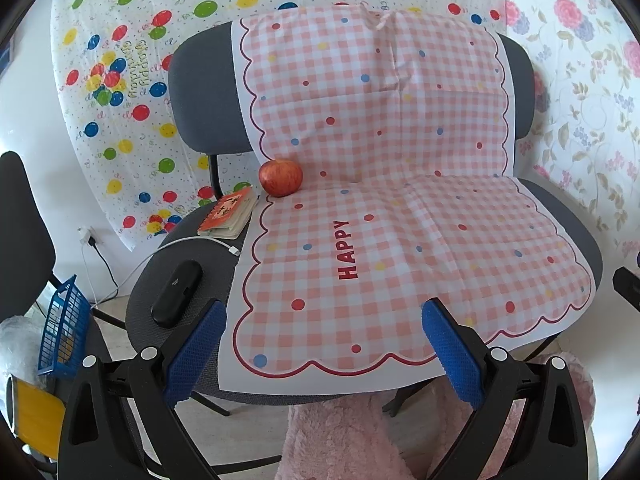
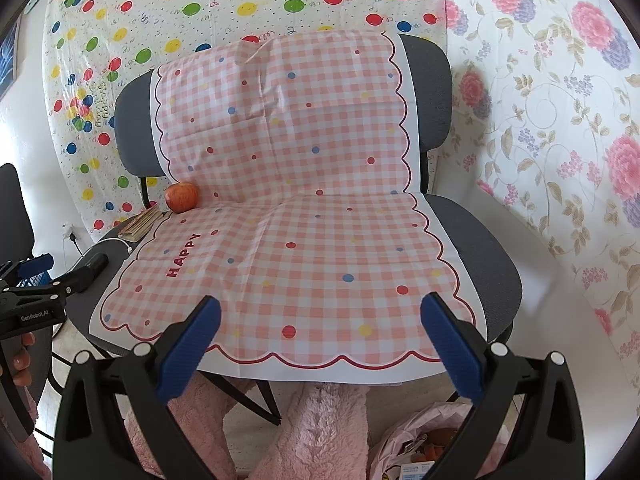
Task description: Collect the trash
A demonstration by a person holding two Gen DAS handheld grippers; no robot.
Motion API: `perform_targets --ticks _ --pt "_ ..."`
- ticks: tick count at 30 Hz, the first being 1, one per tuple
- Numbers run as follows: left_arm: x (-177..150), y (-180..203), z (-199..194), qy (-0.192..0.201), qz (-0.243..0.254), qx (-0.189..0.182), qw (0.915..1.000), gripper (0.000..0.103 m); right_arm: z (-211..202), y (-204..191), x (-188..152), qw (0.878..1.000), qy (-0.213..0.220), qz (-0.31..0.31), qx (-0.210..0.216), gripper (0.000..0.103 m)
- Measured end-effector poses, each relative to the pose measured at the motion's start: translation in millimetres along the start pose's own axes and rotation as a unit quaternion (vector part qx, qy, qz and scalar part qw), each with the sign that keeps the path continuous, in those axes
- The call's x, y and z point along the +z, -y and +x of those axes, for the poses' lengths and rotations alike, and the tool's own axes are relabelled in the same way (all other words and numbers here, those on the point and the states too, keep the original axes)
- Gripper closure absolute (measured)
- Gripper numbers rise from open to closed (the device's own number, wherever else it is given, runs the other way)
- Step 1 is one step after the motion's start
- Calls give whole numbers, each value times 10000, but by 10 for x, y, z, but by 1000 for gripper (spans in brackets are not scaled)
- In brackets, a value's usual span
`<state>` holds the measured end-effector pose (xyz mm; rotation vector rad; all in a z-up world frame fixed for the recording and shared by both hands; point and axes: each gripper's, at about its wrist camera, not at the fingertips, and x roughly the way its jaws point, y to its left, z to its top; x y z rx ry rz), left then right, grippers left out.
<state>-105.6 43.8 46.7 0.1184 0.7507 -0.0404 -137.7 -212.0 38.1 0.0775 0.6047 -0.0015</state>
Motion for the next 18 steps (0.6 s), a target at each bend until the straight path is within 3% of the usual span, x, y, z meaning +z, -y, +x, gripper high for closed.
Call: perform_targets --ticks 18 --pt "8 -8 5 105 -79 -81 9999 6 2 9 -2 10000 -4 7 7 5"
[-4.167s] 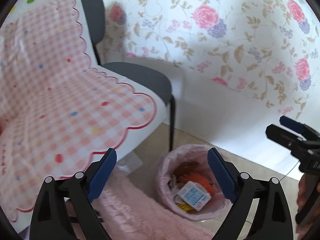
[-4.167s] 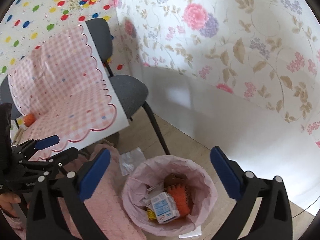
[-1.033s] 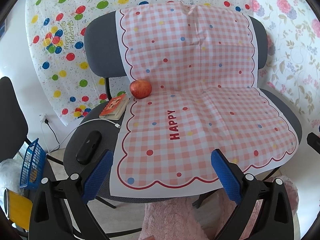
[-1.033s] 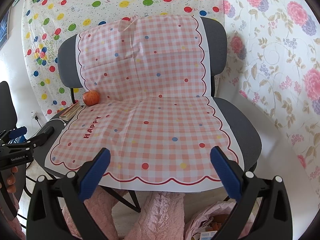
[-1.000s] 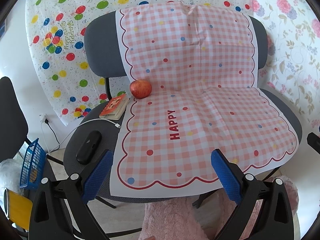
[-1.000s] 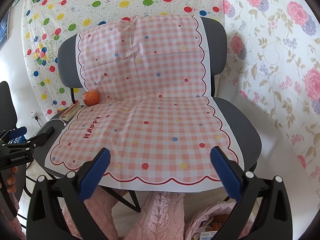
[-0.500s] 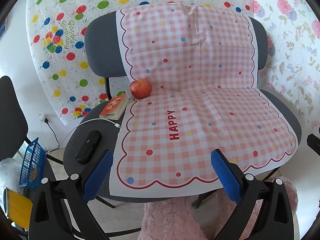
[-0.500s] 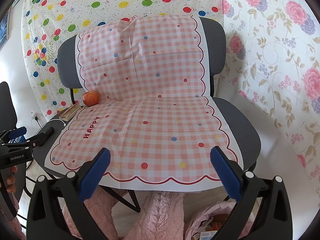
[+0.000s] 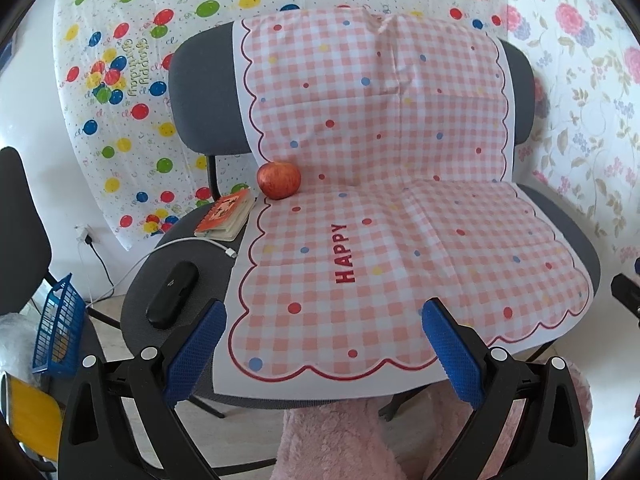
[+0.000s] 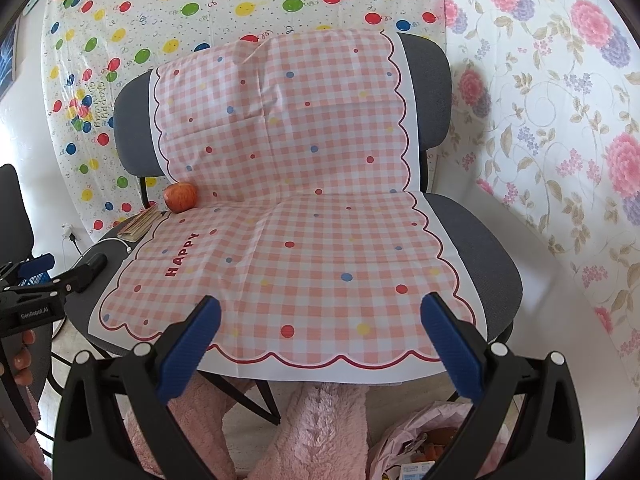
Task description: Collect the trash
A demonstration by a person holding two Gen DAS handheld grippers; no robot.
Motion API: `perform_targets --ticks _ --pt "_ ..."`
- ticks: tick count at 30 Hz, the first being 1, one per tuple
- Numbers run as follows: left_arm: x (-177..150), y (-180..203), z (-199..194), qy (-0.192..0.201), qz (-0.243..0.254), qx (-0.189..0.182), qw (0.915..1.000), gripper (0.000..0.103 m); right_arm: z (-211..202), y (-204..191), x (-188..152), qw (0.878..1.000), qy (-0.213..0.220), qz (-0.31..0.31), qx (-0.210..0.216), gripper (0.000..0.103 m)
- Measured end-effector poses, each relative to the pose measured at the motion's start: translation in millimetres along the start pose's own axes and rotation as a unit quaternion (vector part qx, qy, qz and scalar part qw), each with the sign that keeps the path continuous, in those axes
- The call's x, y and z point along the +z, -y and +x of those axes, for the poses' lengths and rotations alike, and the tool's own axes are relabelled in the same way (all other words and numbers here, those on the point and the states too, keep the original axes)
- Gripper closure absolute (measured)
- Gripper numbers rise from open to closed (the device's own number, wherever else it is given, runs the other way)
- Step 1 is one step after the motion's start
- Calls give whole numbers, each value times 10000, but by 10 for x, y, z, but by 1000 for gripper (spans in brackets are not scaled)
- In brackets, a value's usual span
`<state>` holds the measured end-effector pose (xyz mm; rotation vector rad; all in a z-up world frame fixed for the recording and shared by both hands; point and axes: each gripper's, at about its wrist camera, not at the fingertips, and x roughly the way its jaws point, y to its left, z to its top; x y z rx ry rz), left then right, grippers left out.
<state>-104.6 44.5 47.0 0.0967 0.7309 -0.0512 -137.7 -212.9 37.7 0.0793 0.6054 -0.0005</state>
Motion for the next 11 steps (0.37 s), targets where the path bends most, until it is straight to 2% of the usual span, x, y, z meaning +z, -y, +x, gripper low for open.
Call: perform_targets --ticks 4,11 --pt "36 -33 126 -77 -27 -157 9998 6 73 47 0 9999 -72 67 33 5" --pt "155 -393 895 -649 -502 295 9962 6 556 237 63 9993 -348 69 -141 5"
